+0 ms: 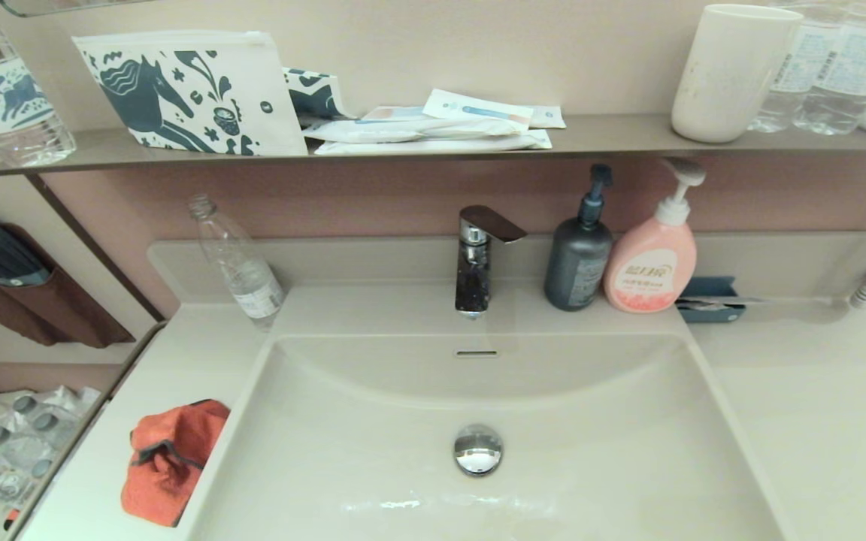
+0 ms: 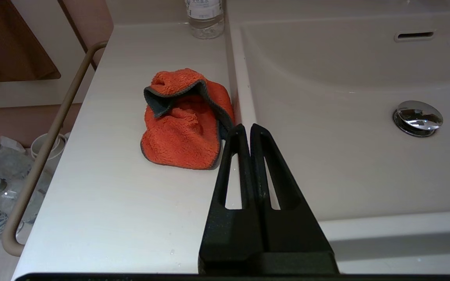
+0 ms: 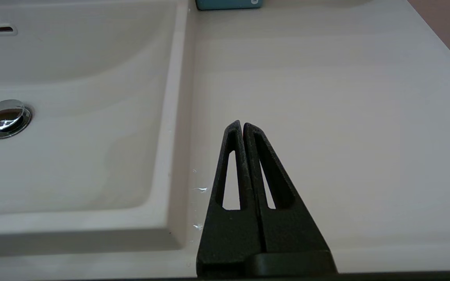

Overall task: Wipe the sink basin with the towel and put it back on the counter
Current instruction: Turn on the faucet

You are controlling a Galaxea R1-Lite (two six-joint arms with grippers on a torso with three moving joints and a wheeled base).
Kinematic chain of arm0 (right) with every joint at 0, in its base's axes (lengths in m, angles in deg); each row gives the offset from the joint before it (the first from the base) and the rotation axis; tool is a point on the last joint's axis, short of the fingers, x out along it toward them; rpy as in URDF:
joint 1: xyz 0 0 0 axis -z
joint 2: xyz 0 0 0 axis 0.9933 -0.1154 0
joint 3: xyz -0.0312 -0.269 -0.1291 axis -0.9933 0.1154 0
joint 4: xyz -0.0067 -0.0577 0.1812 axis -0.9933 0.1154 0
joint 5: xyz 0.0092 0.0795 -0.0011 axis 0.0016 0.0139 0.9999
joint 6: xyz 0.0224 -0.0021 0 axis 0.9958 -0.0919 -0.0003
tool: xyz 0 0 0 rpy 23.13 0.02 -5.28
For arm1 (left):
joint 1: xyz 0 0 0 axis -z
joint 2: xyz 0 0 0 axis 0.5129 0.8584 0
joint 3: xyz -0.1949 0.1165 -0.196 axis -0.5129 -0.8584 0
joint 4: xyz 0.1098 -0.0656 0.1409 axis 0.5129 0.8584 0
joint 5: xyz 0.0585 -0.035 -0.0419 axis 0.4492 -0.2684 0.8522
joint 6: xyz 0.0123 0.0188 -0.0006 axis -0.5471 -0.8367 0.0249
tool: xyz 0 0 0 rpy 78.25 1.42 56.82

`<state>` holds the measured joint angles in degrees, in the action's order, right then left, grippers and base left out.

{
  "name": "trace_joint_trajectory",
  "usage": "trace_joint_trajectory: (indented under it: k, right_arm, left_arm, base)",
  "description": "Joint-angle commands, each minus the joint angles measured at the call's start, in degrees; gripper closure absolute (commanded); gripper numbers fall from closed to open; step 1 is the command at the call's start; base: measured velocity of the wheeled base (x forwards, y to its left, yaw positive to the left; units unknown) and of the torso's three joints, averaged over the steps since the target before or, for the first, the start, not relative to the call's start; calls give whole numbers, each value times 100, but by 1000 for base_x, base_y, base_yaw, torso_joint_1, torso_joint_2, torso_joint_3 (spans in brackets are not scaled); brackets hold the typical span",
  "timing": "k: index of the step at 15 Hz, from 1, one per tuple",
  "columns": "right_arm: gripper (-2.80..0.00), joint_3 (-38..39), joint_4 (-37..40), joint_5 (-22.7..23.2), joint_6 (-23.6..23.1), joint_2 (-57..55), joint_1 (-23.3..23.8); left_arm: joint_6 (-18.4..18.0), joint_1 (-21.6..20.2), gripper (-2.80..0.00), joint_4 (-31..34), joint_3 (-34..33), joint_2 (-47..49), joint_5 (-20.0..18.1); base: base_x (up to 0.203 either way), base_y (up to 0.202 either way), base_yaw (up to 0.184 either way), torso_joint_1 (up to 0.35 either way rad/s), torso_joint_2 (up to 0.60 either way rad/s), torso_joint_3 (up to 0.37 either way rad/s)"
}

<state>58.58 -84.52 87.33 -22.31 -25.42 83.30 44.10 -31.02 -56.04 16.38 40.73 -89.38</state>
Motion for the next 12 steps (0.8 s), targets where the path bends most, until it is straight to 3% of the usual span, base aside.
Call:
trace_joint_trajectory:
  k: [1,8,12]
  right_arm:
    - [0,0,0,0,1,-7,-1]
    - [0,-9,0,0,-30,-7,-1]
    - [0,-90,8,110,-288,-7,-1]
  left_arm:
    - [0,-2,0,-1,0,7,0]
    - [0,-2,0,-1,0,7,0]
    - [0,-2,0,-1,0,7,0]
  base:
    - [0,0,0,0,0,0]
    - [0,0,0,0,0,0]
    - [0,0,0,0,0,0]
